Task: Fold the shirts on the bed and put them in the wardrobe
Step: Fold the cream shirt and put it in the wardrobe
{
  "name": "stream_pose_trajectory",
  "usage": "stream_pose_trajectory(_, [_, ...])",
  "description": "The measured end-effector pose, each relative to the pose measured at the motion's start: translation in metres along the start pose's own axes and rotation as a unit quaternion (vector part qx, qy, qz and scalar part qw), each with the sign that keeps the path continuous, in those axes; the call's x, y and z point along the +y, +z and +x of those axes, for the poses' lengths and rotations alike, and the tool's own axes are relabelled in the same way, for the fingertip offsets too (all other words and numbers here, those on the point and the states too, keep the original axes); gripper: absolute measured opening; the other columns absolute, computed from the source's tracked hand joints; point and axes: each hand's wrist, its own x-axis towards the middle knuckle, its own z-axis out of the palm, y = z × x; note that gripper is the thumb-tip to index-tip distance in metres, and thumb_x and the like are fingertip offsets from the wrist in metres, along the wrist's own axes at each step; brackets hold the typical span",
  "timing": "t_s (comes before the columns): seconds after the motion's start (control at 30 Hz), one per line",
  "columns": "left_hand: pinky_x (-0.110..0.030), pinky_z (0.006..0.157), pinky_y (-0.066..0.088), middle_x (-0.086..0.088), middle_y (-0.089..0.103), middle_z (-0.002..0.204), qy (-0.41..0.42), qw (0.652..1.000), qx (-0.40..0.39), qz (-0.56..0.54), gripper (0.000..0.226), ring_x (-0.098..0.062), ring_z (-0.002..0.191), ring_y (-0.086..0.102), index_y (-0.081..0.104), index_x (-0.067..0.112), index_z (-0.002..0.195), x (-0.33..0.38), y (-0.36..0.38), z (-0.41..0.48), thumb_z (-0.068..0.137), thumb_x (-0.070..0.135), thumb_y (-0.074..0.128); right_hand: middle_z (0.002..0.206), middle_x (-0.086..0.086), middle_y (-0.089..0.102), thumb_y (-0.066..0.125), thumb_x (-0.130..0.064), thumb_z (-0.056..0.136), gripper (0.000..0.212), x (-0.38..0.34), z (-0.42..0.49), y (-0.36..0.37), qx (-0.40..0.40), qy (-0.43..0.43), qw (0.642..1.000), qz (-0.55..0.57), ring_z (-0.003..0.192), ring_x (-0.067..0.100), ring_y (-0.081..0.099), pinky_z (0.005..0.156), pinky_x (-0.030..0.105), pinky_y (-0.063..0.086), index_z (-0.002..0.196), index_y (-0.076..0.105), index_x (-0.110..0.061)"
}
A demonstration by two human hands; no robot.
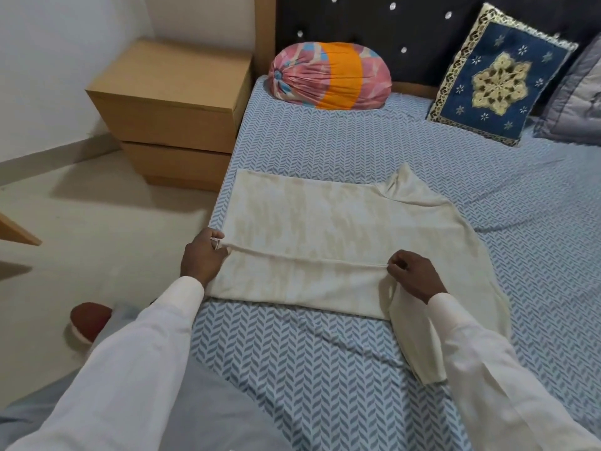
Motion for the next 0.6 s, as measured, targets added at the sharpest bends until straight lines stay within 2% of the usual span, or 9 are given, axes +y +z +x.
stream_pose_trajectory(0.13, [-0.032,0.081,0.044,-0.006,0.063,0.099,-0.011,1.0,0.021,0.011,0.024,-0.03,0.099,0.06,0.061,0.02,0.107,0.0,0.006,0.005,0.086,0.02,0.071,0.083,-0.006,0.062,0.063,-0.026,0.085,0.008,-0.003,0.01,0.005,-0.005,0.02,1.0,-0.019,0.083,0.021,0.061,0.07,0.033,0.046,0.077,0.06,-0.026])
stream_pose_trajectory(0.2, [-0.038,0.083,0.045,-0.01,0.063,0.107,-0.006,0.994,0.054,0.092,0.026,-0.035,0.102,0.057,0.059,0.018,0.111,0.002,0.009,0.002,0.086,0.015,0.066,0.091,-0.001,0.059,0.062,-0.025,0.086,0.002,-0.003,0.011,0.01,-0.013,0.034,0.998,-0.05,0.091,0.025,0.059,0.07,0.033,0.042,0.087,0.062,-0.024])
stream_pose_trajectory(0.27, [-0.044,0.086,0.044,-0.014,0.059,0.114,0.056,0.97,0.112,0.207,0.036,-0.038,0.105,0.051,0.058,0.014,0.116,0.006,0.018,-0.004,0.081,0.01,0.063,0.099,0.004,0.058,0.065,-0.025,0.084,0.017,-0.003,0.008,0.016,0.034,0.024,0.996,-0.077,0.099,0.029,0.056,0.077,0.036,0.045,0.1,0.062,-0.02])
stream_pose_trajectory(0.33, [-0.046,0.083,0.046,-0.016,0.059,0.113,0.163,0.949,0.129,0.239,0.038,-0.039,0.102,0.054,0.061,0.012,0.116,0.016,0.035,-0.019,0.077,0.014,0.06,0.094,0.004,0.059,0.068,-0.027,0.078,0.023,-0.009,-0.003,0.023,0.108,-0.03,0.992,-0.063,0.092,0.029,0.056,0.077,0.038,0.047,0.099,0.062,-0.019])
stream_pose_trajectory(0.4, [-0.046,0.086,0.051,-0.014,0.063,0.114,0.282,0.935,0.062,0.207,0.044,-0.037,0.103,0.06,0.065,0.013,0.115,0.032,0.066,-0.043,0.079,0.03,0.049,0.087,0.002,0.056,0.066,-0.032,0.075,0.022,-0.02,-0.027,0.034,0.103,-0.092,0.989,-0.052,0.084,0.026,0.054,0.073,0.037,0.046,0.094,0.06,-0.021])
stream_pose_trajectory(0.47, [-0.049,0.097,0.047,-0.016,0.06,0.13,0.358,0.91,-0.07,0.198,0.054,-0.037,0.119,0.057,0.063,0.014,0.125,0.049,0.102,-0.069,0.084,0.041,0.04,0.083,0.0,0.054,0.065,-0.037,0.074,0.022,-0.026,-0.056,0.046,0.062,-0.124,0.988,-0.066,0.079,0.024,0.054,0.068,0.035,0.044,0.089,0.059,-0.022])
stream_pose_trajectory(0.5, [-0.05,0.108,0.037,-0.016,0.048,0.144,0.371,0.889,-0.141,0.227,0.058,-0.036,0.133,0.045,0.054,0.017,0.137,0.058,0.118,-0.081,0.09,0.045,0.037,0.082,-0.001,0.053,0.064,-0.038,0.073,0.023,-0.024,-0.071,0.049,0.055,-0.127,0.987,-0.082,0.077,0.024,0.054,0.066,0.034,0.043,0.088,0.058,-0.022])
stream_pose_trajectory(0.53, [-0.05,0.117,0.022,-0.012,0.029,0.157,0.356,0.87,-0.207,0.27,0.063,-0.032,0.146,0.025,0.036,0.02,0.149,0.064,0.132,-0.091,0.094,0.05,0.033,0.081,-0.002,0.052,0.063,-0.04,0.071,0.025,-0.018,-0.084,0.051,0.058,-0.125,0.985,-0.103,0.076,0.024,0.054,0.064,0.034,0.042,0.088,0.057,-0.023])
stream_pose_trajectory(0.6, [-0.052,0.119,-0.004,-0.007,-0.005,0.164,0.302,0.846,-0.263,0.351,0.076,-0.027,0.15,-0.008,0.002,0.025,0.156,0.066,0.149,-0.1,0.096,0.062,0.029,0.082,-0.003,0.049,0.062,-0.044,0.063,0.035,0.0,-0.109,0.052,0.076,-0.101,0.982,-0.139,0.075,0.023,0.051,0.061,0.034,0.04,0.09,0.053,-0.023])
